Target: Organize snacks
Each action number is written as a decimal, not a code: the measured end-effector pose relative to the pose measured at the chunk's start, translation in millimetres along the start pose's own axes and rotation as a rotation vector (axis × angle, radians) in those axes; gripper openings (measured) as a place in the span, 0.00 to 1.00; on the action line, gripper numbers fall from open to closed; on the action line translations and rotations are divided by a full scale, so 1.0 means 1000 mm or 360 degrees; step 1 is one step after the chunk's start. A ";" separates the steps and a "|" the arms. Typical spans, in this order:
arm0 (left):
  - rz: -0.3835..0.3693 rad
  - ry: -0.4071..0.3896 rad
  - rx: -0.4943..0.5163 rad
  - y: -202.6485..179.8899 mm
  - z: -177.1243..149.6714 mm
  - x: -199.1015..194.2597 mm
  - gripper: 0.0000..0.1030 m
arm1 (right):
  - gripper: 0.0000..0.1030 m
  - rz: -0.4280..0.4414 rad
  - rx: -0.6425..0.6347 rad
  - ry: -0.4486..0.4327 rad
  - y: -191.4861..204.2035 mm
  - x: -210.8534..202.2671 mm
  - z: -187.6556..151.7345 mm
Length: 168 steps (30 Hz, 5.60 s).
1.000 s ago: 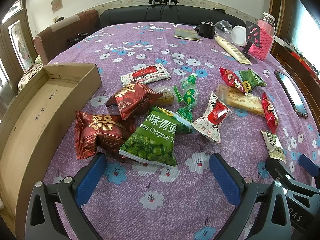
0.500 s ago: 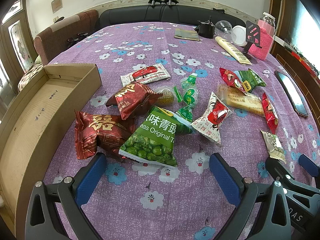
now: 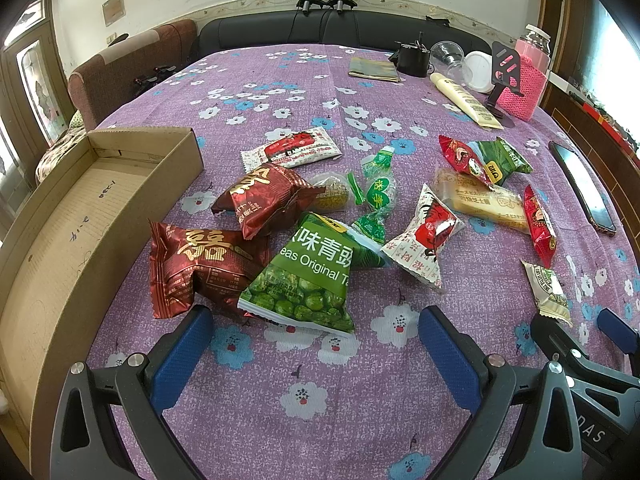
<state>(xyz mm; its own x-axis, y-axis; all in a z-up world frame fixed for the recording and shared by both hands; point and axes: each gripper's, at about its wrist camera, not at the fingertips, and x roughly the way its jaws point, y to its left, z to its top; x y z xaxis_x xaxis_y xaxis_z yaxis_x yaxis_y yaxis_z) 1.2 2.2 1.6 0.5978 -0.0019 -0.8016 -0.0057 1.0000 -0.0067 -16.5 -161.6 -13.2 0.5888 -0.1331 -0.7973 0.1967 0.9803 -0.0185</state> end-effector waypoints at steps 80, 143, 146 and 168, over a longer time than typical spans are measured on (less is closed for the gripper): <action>-0.0002 0.0000 -0.0001 0.000 0.000 0.000 1.00 | 1.00 0.0000 0.0003 0.0001 -0.001 -0.001 -0.001; 0.0109 -0.1228 0.0124 0.170 0.041 -0.328 0.95 | 1.00 0.0034 -0.0055 0.0197 -0.001 0.001 0.005; 0.0239 -0.1337 0.0118 0.190 0.069 -0.368 1.00 | 0.77 0.0005 -0.0016 0.0259 -0.005 -0.013 0.008; -0.0598 -0.0646 0.0057 0.183 0.052 -0.220 0.60 | 0.63 0.0756 0.0023 0.0183 0.120 -0.026 0.020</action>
<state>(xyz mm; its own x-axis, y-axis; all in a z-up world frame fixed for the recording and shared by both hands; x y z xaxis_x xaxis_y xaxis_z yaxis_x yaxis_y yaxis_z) -89.4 186.2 207.8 0.8145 -0.3623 -0.4532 0.2906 0.9308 -0.2218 7.6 -43.5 17.6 0.5260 0.3464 -0.7768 -0.0618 0.9264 0.3713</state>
